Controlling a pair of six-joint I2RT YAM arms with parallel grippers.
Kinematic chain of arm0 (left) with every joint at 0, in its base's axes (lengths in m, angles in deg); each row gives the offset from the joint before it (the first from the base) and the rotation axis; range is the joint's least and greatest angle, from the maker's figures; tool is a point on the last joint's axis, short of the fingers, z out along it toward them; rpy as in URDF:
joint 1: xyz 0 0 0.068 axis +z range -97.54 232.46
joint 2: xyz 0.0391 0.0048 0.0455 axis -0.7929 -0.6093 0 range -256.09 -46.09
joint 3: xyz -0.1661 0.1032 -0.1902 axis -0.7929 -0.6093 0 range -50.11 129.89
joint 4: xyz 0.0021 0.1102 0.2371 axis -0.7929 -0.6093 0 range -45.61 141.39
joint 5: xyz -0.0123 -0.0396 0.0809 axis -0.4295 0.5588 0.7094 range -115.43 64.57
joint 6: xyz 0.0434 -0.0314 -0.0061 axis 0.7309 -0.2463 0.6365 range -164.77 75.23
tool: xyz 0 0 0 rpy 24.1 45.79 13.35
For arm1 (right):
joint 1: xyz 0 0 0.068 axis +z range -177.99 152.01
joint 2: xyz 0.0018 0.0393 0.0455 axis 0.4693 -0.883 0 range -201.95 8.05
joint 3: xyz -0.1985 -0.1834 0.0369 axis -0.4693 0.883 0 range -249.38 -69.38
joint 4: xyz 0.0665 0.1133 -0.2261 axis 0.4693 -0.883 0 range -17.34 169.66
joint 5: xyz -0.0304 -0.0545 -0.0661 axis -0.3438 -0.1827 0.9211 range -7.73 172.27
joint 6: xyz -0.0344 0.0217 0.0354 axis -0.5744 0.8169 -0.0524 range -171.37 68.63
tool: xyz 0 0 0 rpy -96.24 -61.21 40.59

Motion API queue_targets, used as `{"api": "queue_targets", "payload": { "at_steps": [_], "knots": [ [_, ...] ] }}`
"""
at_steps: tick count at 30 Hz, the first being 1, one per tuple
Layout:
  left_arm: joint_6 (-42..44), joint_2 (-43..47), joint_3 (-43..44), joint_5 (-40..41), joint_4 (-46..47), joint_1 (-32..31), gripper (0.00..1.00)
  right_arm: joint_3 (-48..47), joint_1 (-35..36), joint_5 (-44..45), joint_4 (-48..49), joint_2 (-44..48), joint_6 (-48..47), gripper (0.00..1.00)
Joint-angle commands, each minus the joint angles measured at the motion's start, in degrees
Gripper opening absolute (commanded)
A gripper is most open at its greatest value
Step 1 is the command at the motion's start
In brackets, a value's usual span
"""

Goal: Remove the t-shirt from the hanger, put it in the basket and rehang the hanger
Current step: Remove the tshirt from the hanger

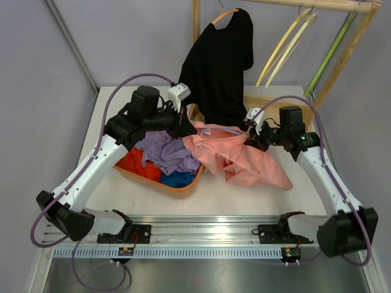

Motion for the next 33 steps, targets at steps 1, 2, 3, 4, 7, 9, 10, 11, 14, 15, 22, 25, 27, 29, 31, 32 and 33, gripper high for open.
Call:
{"api": "queue_targets", "payload": {
  "at_steps": [1, 2, 3, 4, 7, 9, 10, 11, 14, 15, 22, 25, 27, 29, 31, 32, 33],
  "knots": [
    [-1.5, 1.4, -0.7, 7.2, 2.0, 1.5, 0.05, 3.3, 0.2, 6.0, 3.1, 11.0, -1.1, 0.0],
    [-1.6, 1.4, -0.6, 7.9, 1.9, 1.9, 0.1, 5.1, 0.2, 9.5, 3.2, 13.0, -1.5, 0.0],
    [-1.7, 1.4, -0.5, 7.7, 1.9, 1.9, 0.15, 5.7, 0.2, 10.8, 3.1, 14.8, -2.4, 0.0],
    [-1.8, 0.9, -0.1, 7.2, 2.1, 2.0, 0.3, 6.4, 0.2, 12.8, 2.4, 18.3, -3.2, 0.0],
    [-2.2, -0.1, 1.1, 1.4, 2.7, 1.9, 0.47, 8.6, 0.3, 14.6, 1.3, 25.2, -6.1, 0.0],
    [-1.7, -1.2, 2.8, -2.1, 2.8, 1.3, 0.62, 9.2, 0.4, 15.0, 0.6, 27.9, -8.3, 0.0],
    [-1.3, -1.6, 3.5, -2.4, 2.5, 0.9, 0.66, 9.2, 0.4, 15.6, -0.8, 29.7, -9.0, 0.0],
    [-0.8, -2.2, 5.2, -2.9, 2.1, 0.6, 0.74, 8.7, 0.4, 16.0, -1.4, 30.4, -9.6, 0.0],
    [-0.9, -3.8, 9.2, -3.6, -0.8, -0.2, 0.75, 8.2, 0.5, 18.4, -3.0, 32.5, -11.9, 0.0],
    [-1.4, -4.8, 9.9, -3.8, -3.1, -0.2, 0.74, 7.9, 0.5, 19.4, -3.0, 32.9, -12.7, 0.0],
    [-6.6, -3.6, 7.3, 1.1, -4.6, -0.8, 0.74, 5.7, 0.5, 28.3, -2.3, 34.2, -16.6, 0.0],
    [-12.0, -3.6, 7.0, 4.9, -4.7, -2.4, 0.79, 3.3, 0.5, 32.3, -2.1, 33.2, -17.9, 0.0],
    [-14.8, -3.8, 6.9, 8.9, -4.7, -5.1, 0.81, 1.3, 0.4, 33.8, -2.8, 32.3, -17.7, 0.0],
    [-16.5, -5.0, 7.2, 11.6, -4.7, -7.6, 0.83, -1.5, 0.5, 34.6, -3.6, 31.7, -17.9, 0.0],
    [-18.1, -5.9, 7.6, 13.1, -4.3, -8.6, 0.84, -2.9, 0.4, 35.8, -4.0, 31.6, -18.7, 0.0],
    [-20.1, -7.6, 8.1, 15.1, -4.5, -9.3, 0.84, -3.1, 0.4, 36.1, -4.0, 31.6, -19.8, 0.0],
    [-21.3, -8.5, 9.0, 16.5, -4.8, -9.5, 0.84, -3.2, 0.4, 36.5, -4.1, 31.7, -20.3, 0.0]
  ]
}}
